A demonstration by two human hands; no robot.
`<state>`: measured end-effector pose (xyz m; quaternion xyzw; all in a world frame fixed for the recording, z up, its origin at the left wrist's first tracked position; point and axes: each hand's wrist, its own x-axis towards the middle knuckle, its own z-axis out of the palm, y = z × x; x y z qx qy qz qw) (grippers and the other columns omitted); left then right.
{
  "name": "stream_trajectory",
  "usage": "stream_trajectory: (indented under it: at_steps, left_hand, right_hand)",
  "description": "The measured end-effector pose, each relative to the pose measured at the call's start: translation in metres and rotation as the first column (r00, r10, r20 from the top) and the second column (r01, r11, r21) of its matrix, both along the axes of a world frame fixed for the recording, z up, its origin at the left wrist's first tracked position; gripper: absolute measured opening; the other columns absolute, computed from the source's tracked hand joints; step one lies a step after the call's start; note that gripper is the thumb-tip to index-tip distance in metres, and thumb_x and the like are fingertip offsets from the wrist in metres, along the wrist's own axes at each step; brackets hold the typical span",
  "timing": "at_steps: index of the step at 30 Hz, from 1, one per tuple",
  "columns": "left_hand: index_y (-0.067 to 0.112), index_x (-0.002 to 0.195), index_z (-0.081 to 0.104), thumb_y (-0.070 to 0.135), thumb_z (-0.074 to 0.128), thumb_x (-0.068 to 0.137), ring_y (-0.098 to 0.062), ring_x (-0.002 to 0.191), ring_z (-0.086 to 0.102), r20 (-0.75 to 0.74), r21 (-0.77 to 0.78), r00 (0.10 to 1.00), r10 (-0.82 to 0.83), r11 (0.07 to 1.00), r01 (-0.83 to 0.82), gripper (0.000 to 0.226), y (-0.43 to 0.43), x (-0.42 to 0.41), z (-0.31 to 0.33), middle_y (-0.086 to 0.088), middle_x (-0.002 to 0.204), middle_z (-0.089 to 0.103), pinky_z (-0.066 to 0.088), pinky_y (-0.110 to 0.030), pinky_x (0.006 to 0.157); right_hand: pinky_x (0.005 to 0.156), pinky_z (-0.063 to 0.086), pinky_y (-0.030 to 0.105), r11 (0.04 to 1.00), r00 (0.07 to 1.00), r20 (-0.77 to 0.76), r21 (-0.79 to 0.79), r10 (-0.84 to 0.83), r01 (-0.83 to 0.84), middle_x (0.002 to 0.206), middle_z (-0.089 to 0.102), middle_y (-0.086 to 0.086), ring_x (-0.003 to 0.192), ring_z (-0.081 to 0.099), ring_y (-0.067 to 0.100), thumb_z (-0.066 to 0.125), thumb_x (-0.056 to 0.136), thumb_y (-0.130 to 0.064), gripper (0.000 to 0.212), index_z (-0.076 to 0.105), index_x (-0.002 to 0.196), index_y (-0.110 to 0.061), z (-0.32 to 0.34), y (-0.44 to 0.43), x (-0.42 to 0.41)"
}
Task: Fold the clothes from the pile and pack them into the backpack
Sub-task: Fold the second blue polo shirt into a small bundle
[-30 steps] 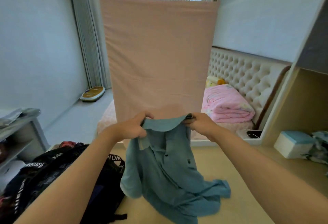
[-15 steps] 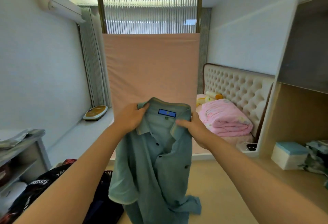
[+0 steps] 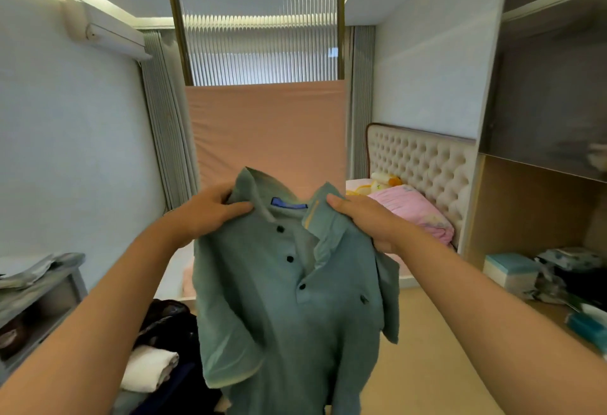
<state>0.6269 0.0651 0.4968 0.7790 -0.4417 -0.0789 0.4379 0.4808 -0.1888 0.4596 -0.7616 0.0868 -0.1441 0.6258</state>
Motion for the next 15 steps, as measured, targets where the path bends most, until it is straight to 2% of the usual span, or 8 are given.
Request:
stream_trajectory:
  at_steps: [2, 5, 6, 8, 10, 12, 15]
  left_hand:
    - [0.024, 0.103, 0.068, 0.034, 0.060, 0.096, 0.000, 0.079, 0.067, 0.034, 0.015, 0.998, 0.048, 0.999, -0.049, 0.015, 0.004, -0.005, 0.002, 0.009, 0.096, 0.071, 0.048, -0.015, 0.069]
    - [0.019, 0.105, 0.066, 0.039, 0.056, 0.097, -0.009, 0.086, 0.065, 0.182, 0.082, 0.975, 0.126, 0.986, -0.142, 0.023, -0.002, -0.001, -0.008, 0.006, 0.098, 0.069, 0.049, -0.026, 0.075]
    - [0.020, 0.108, 0.064, 0.040, 0.055, 0.097, -0.012, 0.090, 0.063, 0.259, 0.108, 0.955, 0.143, 0.978, -0.175, 0.024, -0.007, 0.001, -0.016, 0.007, 0.100, 0.067, 0.046, -0.029, 0.078]
    - [0.025, 0.114, 0.062, 0.043, 0.052, 0.097, -0.016, 0.094, 0.059, 0.357, 0.154, 0.915, 0.187, 0.955, -0.255, 0.026, -0.020, 0.015, -0.038, 0.008, 0.103, 0.064, 0.043, -0.032, 0.080]
    - [0.027, 0.114, 0.062, 0.046, 0.052, 0.097, -0.018, 0.095, 0.058, 0.386, 0.184, 0.895, 0.225, 0.932, -0.314, 0.028, -0.035, 0.033, -0.065, 0.006, 0.103, 0.065, 0.042, -0.033, 0.078]
    - [0.023, 0.108, 0.063, 0.045, 0.052, 0.096, -0.020, 0.093, 0.059, 0.396, 0.224, 0.887, 0.239, 0.911, -0.345, 0.027, -0.051, 0.057, -0.094, 0.002, 0.100, 0.066, 0.041, -0.033, 0.073]
    - [0.017, 0.105, 0.064, 0.042, 0.054, 0.096, -0.024, 0.094, 0.059, 0.414, 0.305, 0.884, 0.216, 0.882, -0.359, 0.029, -0.077, 0.101, -0.143, -0.004, 0.101, 0.066, 0.040, -0.033, 0.073]
  right_hand:
    - [0.092, 0.055, 0.039, 0.992, 0.985, -0.117, 0.042, 0.126, -0.122, 0.113, 0.073, 0.013, 0.105, 0.069, 0.028, 0.066, 0.090, -0.043, 0.041, 0.071, 0.112, -0.009, 0.010, -0.005, -0.010]
    - [0.092, 0.054, 0.038, 0.969, 0.956, -0.184, -0.055, 0.229, -0.242, 0.113, 0.073, 0.011, 0.104, 0.069, 0.028, 0.071, 0.088, -0.020, 0.025, 0.072, 0.109, -0.009, 0.008, -0.022, -0.016]
    - [0.090, 0.055, 0.034, 0.965, 0.959, -0.208, -0.136, 0.192, -0.223, 0.109, 0.075, 0.006, 0.102, 0.070, 0.024, 0.074, 0.086, -0.018, 0.022, 0.074, 0.107, -0.011, 0.003, -0.026, -0.015]
    - [0.073, 0.053, 0.020, 0.926, 0.978, -0.209, -0.371, -0.015, -0.065, 0.082, 0.075, -0.008, 0.082, 0.070, 0.011, 0.081, 0.081, -0.024, 0.011, 0.075, 0.084, -0.016, -0.013, -0.034, -0.004]
    - [0.057, 0.040, 0.022, 0.809, 0.960, -0.138, -0.575, -0.242, 0.122, 0.060, 0.060, -0.006, 0.061, 0.056, 0.010, 0.085, 0.075, -0.034, 0.033, 0.062, 0.063, -0.013, -0.038, -0.046, 0.015]
    - [0.056, 0.034, 0.029, 0.724, 0.940, -0.094, -0.665, -0.327, 0.185, 0.056, 0.052, -0.002, 0.058, 0.049, 0.014, 0.083, 0.072, -0.042, 0.043, 0.055, 0.058, -0.014, -0.069, -0.055, 0.039]
    - [0.053, 0.033, 0.030, 0.641, 0.913, -0.115, -0.746, -0.392, 0.182, 0.056, 0.052, -0.004, 0.057, 0.050, 0.014, 0.078, 0.074, -0.049, 0.046, 0.049, 0.054, -0.019, -0.117, -0.069, 0.077]
